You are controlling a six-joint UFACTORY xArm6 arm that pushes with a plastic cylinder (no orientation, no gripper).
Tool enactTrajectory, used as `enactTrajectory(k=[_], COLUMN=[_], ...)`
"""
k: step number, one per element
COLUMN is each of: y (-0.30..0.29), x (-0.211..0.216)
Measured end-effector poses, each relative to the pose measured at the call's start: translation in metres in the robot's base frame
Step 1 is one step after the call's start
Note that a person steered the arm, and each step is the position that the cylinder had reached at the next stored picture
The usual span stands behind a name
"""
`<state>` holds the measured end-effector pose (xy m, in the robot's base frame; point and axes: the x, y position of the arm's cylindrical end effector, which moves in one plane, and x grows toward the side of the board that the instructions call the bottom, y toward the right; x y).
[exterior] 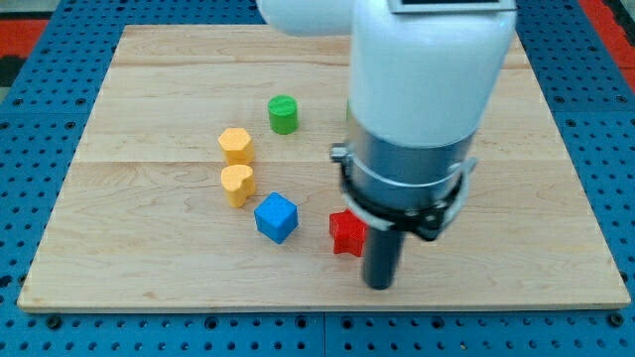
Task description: Push the blue triangle diagonally top right to the blue cube
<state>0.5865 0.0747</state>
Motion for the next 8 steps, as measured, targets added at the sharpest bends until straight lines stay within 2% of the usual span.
enactTrajectory(k=[1,2,3,4,7,8], y=[0.059,0.055,0.062,0.072,0.062,0.032], x=[-0.052,-0.107,-0.134,-0.151,-0.157,-0.148])
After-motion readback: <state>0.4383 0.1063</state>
